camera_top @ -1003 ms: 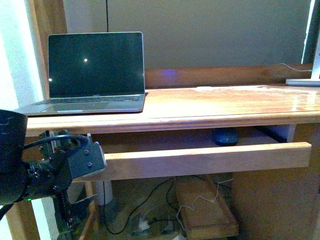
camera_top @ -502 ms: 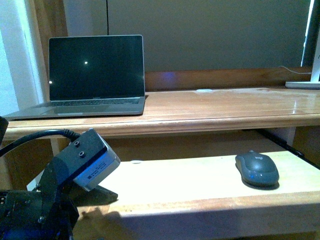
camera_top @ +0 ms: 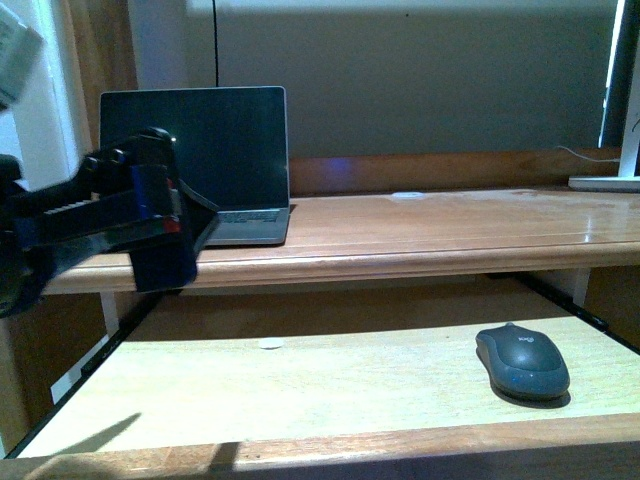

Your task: Place mouse

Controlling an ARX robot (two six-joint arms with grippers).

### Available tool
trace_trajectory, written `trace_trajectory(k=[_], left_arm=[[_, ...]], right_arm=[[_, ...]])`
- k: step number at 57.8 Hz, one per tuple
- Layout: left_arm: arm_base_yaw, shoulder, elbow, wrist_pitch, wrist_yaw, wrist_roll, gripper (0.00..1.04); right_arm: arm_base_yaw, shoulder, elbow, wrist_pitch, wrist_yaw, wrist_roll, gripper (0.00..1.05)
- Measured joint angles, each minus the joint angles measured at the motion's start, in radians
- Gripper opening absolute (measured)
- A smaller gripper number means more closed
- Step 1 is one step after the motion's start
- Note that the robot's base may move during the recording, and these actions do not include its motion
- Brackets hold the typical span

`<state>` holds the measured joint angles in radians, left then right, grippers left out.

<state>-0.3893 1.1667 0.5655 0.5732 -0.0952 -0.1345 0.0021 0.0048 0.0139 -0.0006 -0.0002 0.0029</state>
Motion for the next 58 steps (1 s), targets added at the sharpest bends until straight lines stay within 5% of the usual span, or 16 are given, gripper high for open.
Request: trace_trajectory(k=[18,26,33,51,58], left_arm=[[-0.201,-0.388,-0.308,-0.209,-0.345,0.079,0.97],[-0.248,-0.661,-0.414,-0.29,-0.531,0.111,0.76],[-0.158,-0.908,-0.447,-0.472,-0.416,0.117,0.57],[0.108,-1.067,-0.492,-0.549,-0.171,0.121,0.06],[0.171,-1.09,-0.502,-0.557,-0.107,0.123,0.03]], right_arm=[[0.0,0.0,0.0,0.0,0.0,0.0,0.97],[0.0,0.0,0.0,0.0,0.0,0.0,0.97],[0.0,0.0,0.0,0.0,0.0,0.0,0.97],[-0.008,0.021,0.013,-0.041,-0.035,0.014,0.97],[-0.013,0.213,0.09,-0.063,-0.07,0.039,0.97]])
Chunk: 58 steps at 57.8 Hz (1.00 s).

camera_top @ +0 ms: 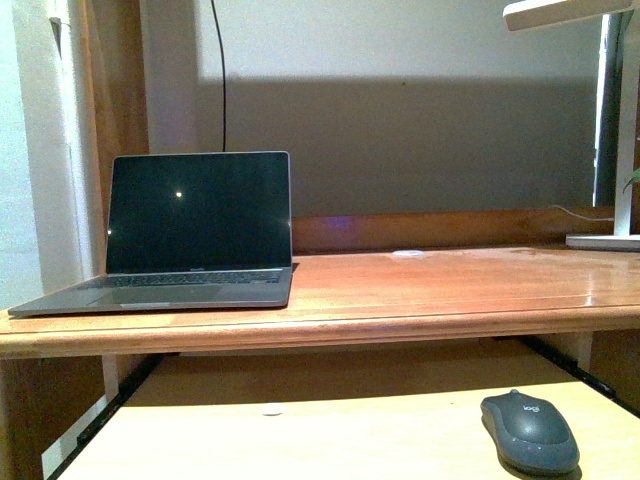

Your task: Place mouse

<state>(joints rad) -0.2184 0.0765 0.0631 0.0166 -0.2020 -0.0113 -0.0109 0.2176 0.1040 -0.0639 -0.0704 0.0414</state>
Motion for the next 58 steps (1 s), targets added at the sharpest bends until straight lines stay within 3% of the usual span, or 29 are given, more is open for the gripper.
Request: trace_trajectory(k=[7,12,15,42,49,58], left_arm=[[0.054,-0.016,-0.008,-0.006,0.052,0.0,0.03],[0.161,-0.04,-0.021,-0.016,0.18,0.001,0.03],[0.2,-0.061,-0.043,-0.016,0.184,0.001,0.03],[0.212,-0.071,-0.054,-0.017,0.2,0.002,0.03],[0.212,-0.071,-0.054,-0.017,0.2,0.002,0.19],[0.212,-0.071,-0.054,-0.017,0.2,0.002,0.49]], right_arm=[[0.035,0.188,0.094,0.135,0.051,0.016,0.97],[0.08,0.305,0.177,0.227,0.086,0.019,0.97],[0.117,0.373,0.226,0.268,0.109,0.025,0.97],[0.513,0.911,0.534,0.352,0.371,-0.005,0.97],[0.571,0.983,0.569,0.329,0.421,-0.013,0.97],[0.619,1.091,0.626,0.272,0.476,-0.008,0.97]])
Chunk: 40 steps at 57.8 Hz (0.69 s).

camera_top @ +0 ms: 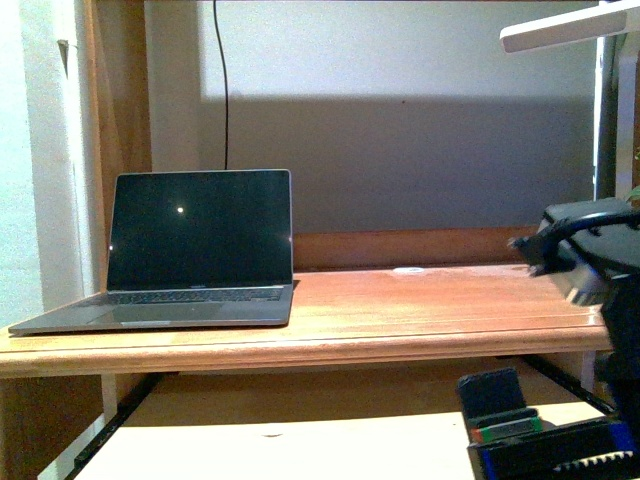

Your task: Place mouse

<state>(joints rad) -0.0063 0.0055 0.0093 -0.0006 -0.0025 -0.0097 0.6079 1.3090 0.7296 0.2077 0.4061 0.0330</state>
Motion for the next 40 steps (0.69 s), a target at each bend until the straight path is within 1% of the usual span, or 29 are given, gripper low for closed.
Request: trace_trajectory(k=[10,14,19,25,40], left_arm=[[0.0,0.0,0.0,0.0,0.0,0.0,0.76],[0.0,0.0,0.0,0.0,0.0,0.0,0.85],[0.0,0.0,0.0,0.0,0.0,0.001,0.98],[0.0,0.0,0.0,0.0,0.0,0.002,0.96],[0.0,0.0,0.0,0.0,0.0,0.002,0.97]], right_arm=[[0.002,0.111,0.086,-0.066,0.041,0.039,0.97],[0.0,0.145,0.115,-0.071,0.057,0.043,0.97],[-0.004,0.195,0.167,-0.087,0.077,0.047,0.97],[-0.011,0.238,0.212,-0.11,0.089,0.055,0.97],[-0.033,0.322,0.283,-0.177,0.112,0.069,0.97]])
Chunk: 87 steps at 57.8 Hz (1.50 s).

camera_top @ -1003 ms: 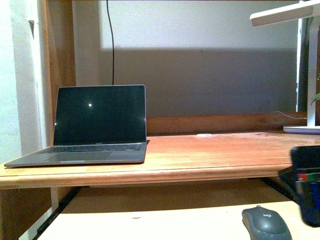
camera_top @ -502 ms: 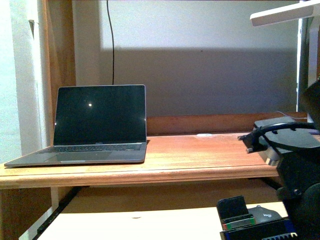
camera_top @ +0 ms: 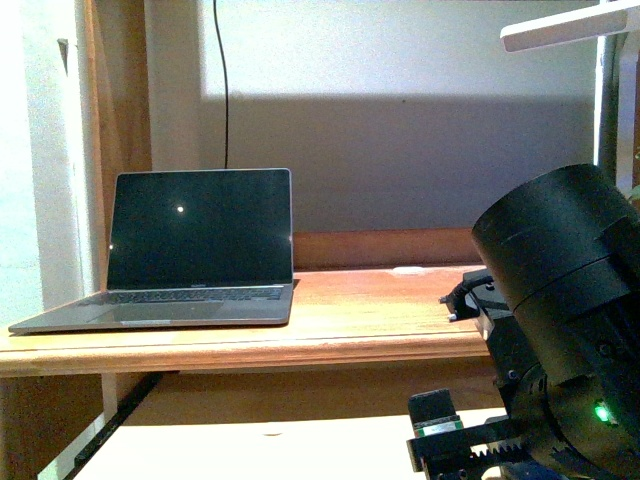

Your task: Place mouse

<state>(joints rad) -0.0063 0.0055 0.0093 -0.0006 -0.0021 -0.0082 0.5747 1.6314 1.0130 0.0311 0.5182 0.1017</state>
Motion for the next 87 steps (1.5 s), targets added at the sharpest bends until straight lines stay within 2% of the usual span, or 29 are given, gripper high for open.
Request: trace_trajectory(k=[20,30,35,60,67,87], left_arm=[[0.0,0.0,0.0,0.0,0.0,0.0,0.97],[0.0,0.0,0.0,0.0,0.0,0.0,0.97],[0.0,0.0,0.0,0.0,0.0,0.0,0.97],[0.0,0.0,0.0,0.0,0.0,0.0,0.97],[0.0,0.0,0.0,0.0,0.0,0.0,0.97],[0.0,0.0,0.0,0.0,0.0,0.0,0.97]], right_arm=[[-0.017,0.063,0.043,-0.041,0.023,0.037,0.97],[-0.037,0.071,0.053,-0.047,0.011,0.074,0.62],[-0.048,0.062,0.052,-0.048,-0.008,0.088,0.56],[-0.123,-0.169,0.05,-0.14,-0.183,0.149,0.56],[-0.107,-0.157,0.135,-0.162,-0.175,0.143,0.56],[0.01,0.167,0.632,-0.326,-0.061,0.121,0.56]])
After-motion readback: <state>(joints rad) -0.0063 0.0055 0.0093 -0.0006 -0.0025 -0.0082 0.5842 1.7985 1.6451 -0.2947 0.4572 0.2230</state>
